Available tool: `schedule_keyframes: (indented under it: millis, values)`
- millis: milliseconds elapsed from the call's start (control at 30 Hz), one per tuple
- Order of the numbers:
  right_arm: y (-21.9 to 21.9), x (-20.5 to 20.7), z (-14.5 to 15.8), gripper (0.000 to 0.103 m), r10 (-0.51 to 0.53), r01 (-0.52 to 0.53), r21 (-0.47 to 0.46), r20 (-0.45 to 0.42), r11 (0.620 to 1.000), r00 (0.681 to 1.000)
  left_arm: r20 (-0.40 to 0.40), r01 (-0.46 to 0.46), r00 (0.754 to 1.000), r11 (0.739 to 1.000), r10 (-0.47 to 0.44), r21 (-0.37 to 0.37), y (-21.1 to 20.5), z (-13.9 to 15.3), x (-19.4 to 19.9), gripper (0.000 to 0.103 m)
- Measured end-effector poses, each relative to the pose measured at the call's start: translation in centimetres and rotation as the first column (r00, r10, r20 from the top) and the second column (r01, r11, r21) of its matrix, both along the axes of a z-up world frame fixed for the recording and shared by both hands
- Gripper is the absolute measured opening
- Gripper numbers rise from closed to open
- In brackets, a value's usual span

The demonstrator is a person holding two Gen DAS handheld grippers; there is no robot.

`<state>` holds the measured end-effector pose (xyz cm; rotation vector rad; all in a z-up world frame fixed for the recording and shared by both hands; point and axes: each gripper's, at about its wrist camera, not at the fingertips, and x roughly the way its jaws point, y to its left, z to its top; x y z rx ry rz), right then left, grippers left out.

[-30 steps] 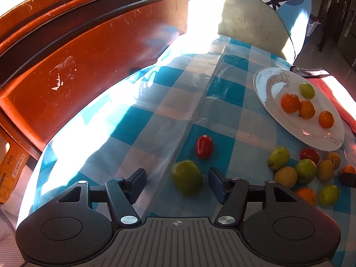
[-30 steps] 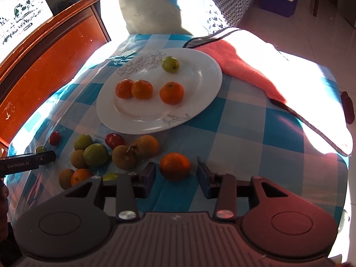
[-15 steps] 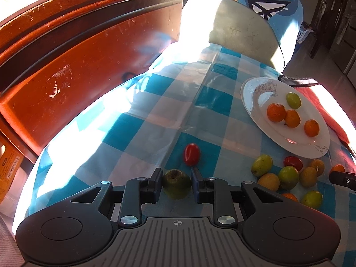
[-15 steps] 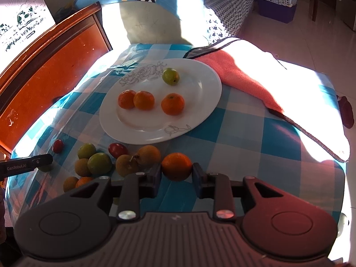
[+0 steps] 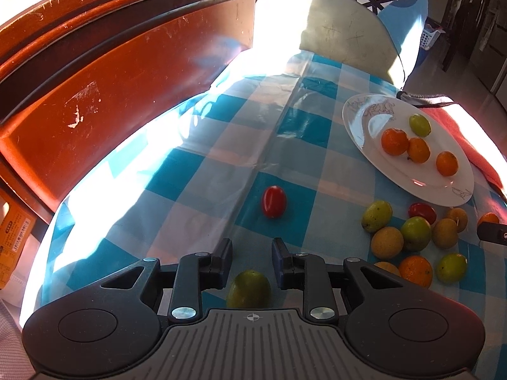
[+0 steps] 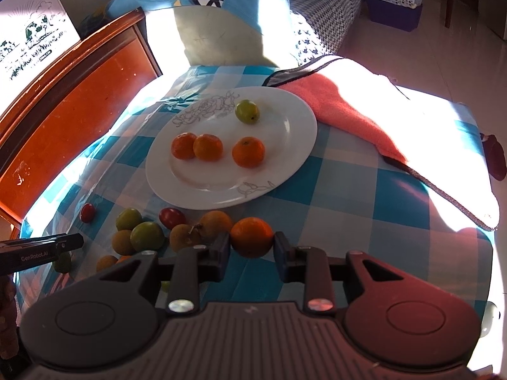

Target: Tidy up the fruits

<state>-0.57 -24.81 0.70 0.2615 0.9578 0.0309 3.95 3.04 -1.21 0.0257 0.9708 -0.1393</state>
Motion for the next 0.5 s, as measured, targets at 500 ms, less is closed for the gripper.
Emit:
schedule_keyframes:
  millis: [500]
  values:
    - [0.1,-0.2,0.5,0.03,0.017,-0.018,0.011,0.011,1.0,1.0,0.008,-0.01,1.0,0.999,0.011,-0.037,0.5,1.1,-1.9,0.043]
